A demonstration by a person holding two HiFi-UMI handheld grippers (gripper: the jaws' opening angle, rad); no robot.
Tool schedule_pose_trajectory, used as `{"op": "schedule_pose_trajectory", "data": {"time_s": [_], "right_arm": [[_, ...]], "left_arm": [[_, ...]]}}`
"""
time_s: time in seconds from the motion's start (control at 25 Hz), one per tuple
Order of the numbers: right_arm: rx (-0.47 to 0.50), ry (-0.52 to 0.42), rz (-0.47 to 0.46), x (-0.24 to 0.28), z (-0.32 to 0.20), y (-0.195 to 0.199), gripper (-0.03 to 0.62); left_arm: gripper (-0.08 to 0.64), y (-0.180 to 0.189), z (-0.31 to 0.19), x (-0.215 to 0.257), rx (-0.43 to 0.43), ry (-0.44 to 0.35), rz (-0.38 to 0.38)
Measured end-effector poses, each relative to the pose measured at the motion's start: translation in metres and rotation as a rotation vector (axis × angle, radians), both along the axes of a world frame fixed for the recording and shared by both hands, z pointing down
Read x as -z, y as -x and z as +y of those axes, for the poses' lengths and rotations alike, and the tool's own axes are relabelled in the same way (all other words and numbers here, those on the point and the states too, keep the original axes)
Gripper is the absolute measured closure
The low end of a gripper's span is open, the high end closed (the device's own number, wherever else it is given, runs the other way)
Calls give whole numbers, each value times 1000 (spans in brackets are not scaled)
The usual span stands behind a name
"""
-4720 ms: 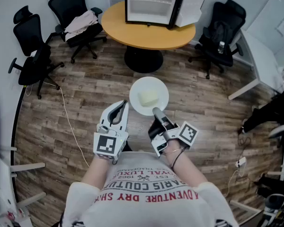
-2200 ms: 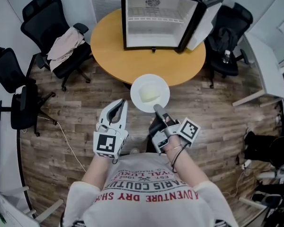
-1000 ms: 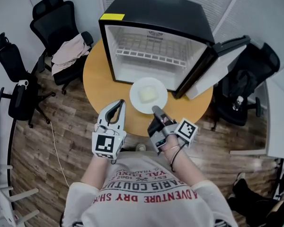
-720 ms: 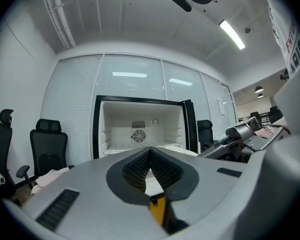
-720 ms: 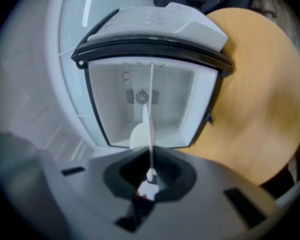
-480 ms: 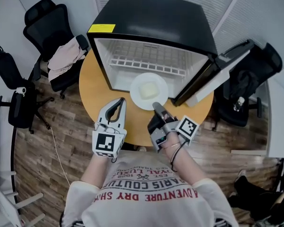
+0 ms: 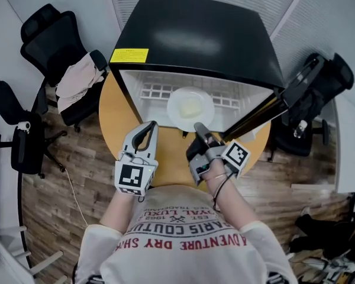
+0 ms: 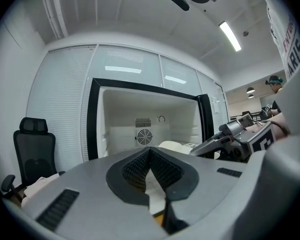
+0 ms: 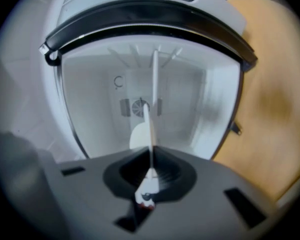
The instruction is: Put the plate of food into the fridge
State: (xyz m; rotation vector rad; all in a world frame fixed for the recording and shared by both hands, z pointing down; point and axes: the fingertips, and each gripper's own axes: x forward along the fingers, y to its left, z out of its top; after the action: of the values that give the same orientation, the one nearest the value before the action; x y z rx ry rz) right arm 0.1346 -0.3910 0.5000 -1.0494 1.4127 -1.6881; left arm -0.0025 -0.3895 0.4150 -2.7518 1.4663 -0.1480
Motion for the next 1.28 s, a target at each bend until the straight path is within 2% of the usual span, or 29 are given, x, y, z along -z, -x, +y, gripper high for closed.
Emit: {"op": "schedule_pose_trajectory", "data": {"time_s": [0.2, 0.36, 0.6, 0.76, 1.08, 1.28], "right_arm": [[-38, 12, 15, -5, -20, 2, 555], [-72, 4, 22, -8, -29, -2, 555], [-104, 10, 34, -8, -42, -5, 555], [-141, -10, -6, -4, -52, -8, 552], [-187, 21, -12, -17, -64, -15, 431], [-187, 34, -1, -23, -72, -15, 405]], "left_arm": [[528, 5, -19, -6, -15, 35, 25], [528, 1, -27, -10, -33, 18, 3], [528, -3, -37, -11, -48, 21, 13], [528, -5, -43, -14, -56, 32, 24], [528, -5, -55, -20, -58, 54, 34], [528, -7, -58, -24, -57, 82, 55]]}}
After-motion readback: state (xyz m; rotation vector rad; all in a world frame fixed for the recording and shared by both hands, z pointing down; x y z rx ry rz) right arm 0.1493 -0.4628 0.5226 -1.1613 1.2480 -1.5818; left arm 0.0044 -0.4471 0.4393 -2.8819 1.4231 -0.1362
